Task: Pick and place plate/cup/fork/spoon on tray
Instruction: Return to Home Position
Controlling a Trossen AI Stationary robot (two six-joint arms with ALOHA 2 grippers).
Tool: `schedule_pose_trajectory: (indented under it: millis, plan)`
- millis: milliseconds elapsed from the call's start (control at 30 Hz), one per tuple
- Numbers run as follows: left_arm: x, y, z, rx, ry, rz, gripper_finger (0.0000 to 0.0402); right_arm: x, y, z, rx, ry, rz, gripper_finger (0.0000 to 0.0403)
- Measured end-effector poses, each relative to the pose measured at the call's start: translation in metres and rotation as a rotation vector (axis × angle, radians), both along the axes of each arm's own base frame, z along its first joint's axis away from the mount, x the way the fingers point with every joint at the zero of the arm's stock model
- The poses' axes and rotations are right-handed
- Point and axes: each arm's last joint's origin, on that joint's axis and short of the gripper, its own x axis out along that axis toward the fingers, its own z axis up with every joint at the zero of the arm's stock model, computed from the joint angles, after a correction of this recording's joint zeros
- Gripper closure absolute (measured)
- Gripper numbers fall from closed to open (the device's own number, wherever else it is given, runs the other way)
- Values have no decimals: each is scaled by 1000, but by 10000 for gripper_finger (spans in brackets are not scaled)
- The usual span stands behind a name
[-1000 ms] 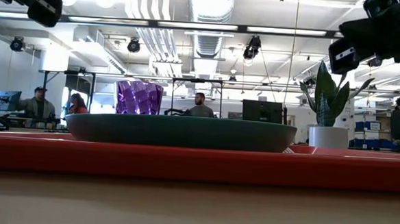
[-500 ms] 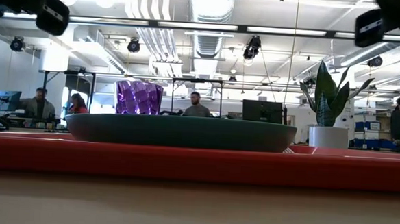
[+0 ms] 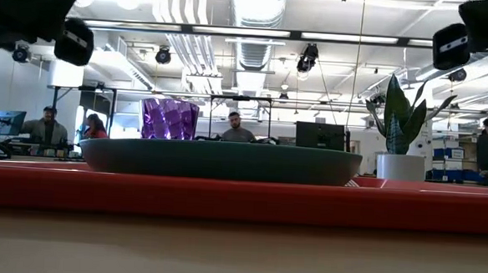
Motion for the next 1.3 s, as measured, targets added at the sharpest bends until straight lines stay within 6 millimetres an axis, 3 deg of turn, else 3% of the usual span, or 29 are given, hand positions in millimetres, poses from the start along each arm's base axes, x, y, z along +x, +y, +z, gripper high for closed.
schedule_pose_trajectory:
  millis: [233, 333, 633, 767, 900, 1033, 1300]
  plan:
    - [-1, 0, 4, 61, -70, 1, 402, 10, 2, -15, -32, -169, 33, 394]
    - [-1, 0, 4, 60, -66, 1, 402, 15, 2, -33, 20, -142, 37, 394]
    - [0, 1, 3, 105, -71, 54, 402, 16, 0, -34, -82, -175, -42, 394]
    - [1, 3, 0, 154, -54, 132, 402, 18, -3, -41, -89, -91, -139, 394]
    - [2, 6, -7, 183, 18, 191, 402, 19, -6, -47, -162, -42, -263, 394]
    - [2, 6, -11, 212, 57, 188, 402, 19, -9, -47, -346, -66, -364, 394]
    - [2, 6, -14, 220, 86, 185, 402, 21, -10, -51, -456, -39, -371, 394]
